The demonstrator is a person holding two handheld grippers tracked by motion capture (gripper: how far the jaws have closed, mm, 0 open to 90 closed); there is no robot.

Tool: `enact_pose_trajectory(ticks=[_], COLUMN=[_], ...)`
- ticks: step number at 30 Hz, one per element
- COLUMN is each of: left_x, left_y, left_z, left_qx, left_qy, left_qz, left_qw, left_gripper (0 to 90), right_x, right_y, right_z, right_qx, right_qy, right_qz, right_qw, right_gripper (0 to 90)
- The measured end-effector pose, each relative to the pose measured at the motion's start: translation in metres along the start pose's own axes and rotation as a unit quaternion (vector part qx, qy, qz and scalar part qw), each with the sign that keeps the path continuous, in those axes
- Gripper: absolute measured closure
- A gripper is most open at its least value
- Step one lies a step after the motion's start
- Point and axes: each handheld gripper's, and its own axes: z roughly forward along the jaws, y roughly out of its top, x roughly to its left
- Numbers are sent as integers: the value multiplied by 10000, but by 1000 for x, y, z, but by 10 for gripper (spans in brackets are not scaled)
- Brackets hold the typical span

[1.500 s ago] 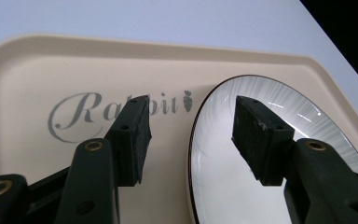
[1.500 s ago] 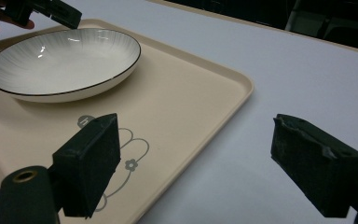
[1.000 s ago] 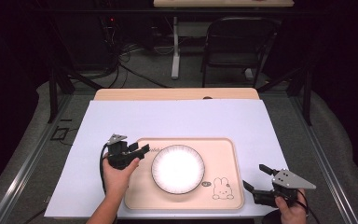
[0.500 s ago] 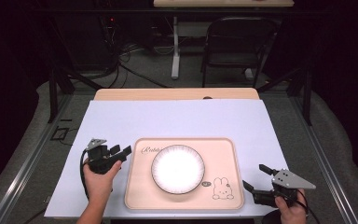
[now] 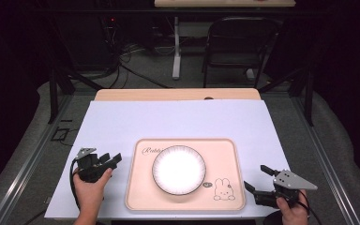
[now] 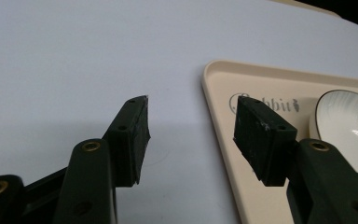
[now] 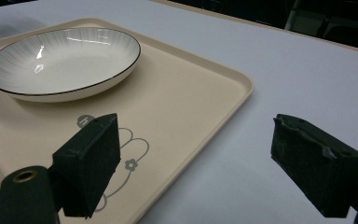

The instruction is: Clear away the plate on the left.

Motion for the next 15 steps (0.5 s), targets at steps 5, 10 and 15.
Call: enact_pose_trajectory(ticks=[5, 10, 15], left_x=[2, 4, 6], left_y=[-4, -7, -10], left_z=[3, 7, 10], left_qx=[11, 66, 136], left_qy=[-64, -116, -111], left_qz=[-108, -125, -160], left_qw=[9999, 9998, 9997], left_gripper=[448, 448, 449], right_x=[0, 0, 0], right_y=[0, 0, 0], right_z=[0, 0, 0], right_qx=[1, -1, -3], right_qy=[2, 2, 6], right_qz=[5, 10, 7], right_qw=[10000, 10000, 10000], right_gripper=[150, 150, 150])
